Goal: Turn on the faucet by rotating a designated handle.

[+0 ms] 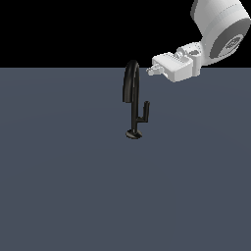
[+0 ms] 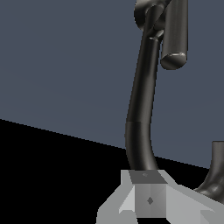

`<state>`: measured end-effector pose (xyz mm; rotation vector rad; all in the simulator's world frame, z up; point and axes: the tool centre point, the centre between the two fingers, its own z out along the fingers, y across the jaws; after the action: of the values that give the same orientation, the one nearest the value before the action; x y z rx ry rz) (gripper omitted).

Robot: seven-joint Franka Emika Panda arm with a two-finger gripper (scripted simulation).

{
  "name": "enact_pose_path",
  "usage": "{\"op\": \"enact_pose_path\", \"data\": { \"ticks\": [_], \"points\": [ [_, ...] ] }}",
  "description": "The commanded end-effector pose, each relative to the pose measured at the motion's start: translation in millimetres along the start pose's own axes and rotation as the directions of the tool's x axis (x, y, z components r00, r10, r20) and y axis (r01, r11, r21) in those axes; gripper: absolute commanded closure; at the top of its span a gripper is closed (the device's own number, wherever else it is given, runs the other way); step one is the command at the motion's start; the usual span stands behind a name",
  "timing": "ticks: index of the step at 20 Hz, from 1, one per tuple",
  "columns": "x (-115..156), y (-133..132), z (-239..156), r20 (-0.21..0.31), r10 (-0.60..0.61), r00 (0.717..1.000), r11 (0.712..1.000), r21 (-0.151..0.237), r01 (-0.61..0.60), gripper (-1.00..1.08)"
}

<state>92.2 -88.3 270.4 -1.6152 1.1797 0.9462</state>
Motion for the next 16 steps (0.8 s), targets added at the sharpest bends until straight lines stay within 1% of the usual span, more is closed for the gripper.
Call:
{"op": "enact_pose_path", "data": {
  "ticks": [1, 5, 8, 12, 16],
  "points": [
    [25.2, -2.9, 2.5, 0.057, 0.059, 0.997, 0.996, 0.058, -0.063, 1.08],
    [62.0, -4.4, 9.2, 0.144, 0.139, 0.98, 0.978, 0.134, -0.159, 1.08],
    [85.2, -4.0, 15.3, 0.202, 0.185, 0.962, 0.959, 0.178, -0.222, 1.08],
    [108.8, -2.6, 23.3, 0.262, 0.227, 0.938, 0.932, 0.219, -0.287, 1.08],
    [123.2, -1.3, 29.4, 0.301, 0.251, 0.92, 0.913, 0.242, -0.328, 1.08]
  ]
}}
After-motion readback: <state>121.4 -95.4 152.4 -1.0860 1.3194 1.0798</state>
